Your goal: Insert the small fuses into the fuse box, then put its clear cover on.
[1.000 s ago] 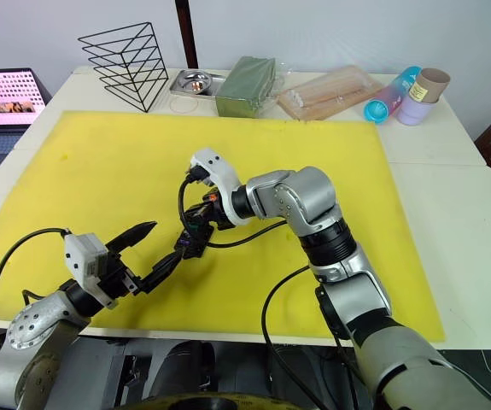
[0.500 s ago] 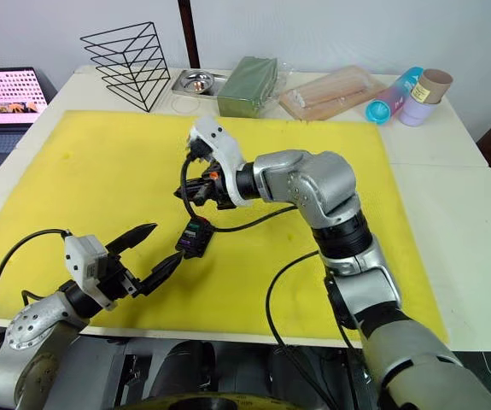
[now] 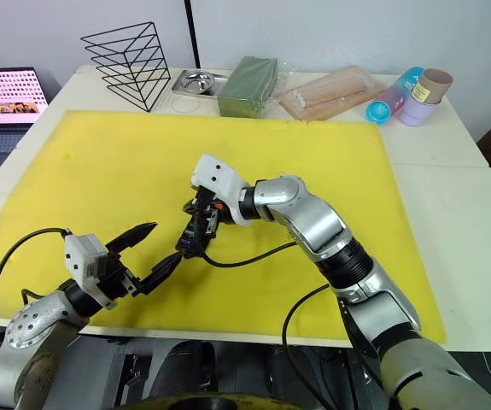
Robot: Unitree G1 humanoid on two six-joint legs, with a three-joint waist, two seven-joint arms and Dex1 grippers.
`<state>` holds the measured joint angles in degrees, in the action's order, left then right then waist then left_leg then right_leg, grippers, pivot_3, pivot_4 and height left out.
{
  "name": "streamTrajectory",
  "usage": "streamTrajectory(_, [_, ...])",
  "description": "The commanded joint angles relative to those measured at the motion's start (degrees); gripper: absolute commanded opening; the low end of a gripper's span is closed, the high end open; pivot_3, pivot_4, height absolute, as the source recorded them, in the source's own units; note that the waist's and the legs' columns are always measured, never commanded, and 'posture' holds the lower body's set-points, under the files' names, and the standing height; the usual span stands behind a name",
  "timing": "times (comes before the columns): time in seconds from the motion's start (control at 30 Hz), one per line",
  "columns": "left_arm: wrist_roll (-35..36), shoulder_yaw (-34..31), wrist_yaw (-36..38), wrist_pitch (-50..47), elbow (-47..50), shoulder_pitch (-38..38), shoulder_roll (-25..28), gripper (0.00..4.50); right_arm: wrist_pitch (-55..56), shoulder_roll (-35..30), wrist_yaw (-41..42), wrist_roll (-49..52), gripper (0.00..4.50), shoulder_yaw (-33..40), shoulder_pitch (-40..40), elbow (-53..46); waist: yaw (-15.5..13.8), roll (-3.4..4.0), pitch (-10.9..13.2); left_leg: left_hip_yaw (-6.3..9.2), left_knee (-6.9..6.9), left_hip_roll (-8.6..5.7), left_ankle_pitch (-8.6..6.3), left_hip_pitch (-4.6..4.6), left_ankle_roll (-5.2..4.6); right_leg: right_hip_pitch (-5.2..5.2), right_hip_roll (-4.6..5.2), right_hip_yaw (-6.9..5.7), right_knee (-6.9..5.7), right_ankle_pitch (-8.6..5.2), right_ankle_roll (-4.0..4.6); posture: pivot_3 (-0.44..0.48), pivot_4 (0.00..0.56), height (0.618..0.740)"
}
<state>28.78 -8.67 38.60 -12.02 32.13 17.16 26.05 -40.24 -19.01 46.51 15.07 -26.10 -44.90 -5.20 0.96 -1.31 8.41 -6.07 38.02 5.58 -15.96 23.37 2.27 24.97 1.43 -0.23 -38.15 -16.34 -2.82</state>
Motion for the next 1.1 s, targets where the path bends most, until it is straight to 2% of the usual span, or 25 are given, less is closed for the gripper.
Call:
streamTrajectory(0.03, [0.5, -0.5, 0.0, 0.4, 1.4, 0.0, 0.5, 4.50, 2.4, 0.0, 0.6, -1.4, 0.03, 0.4, 0.1, -0.4, 0.0, 0.00, 0.0, 0.00, 0.00, 0.00, 0.00, 0.00, 0.00, 0.00, 0.00, 0.00, 0.00, 0.00, 0.00, 0.000, 0.150, 0.740])
streamTrajectory(0.6, [0.6, -0.6, 0.0, 0.3, 1.6, 0.3, 0.8, 4.50, 1.9, 0.8, 1.4, -3.8, 0.03, 0.3, 2.3, 1.8, 0.0, 0.00, 0.0, -0.01, 0.00, 0.00, 0.00, 0.00, 0.00, 0.00, -0.01, 0.00, 0.00, 0.00, 0.00, 0.000, 0.150, 0.740])
streamTrajectory(1.1, [0.6, -0.4, -0.5, 0.0, 2.1, 0.8, 0.6, 4.50, -4.4, 2.6, 1.6, -4.4, 0.03, -0.8, 2.6, 7.1, 0.0, 0.00, 0.0, -0.01, 0.00, 0.00, 0.00, -0.08, 0.00, -0.09, -0.01, 0.00, 0.00, 0.00, 0.00, 0.000, 0.150, 0.740])
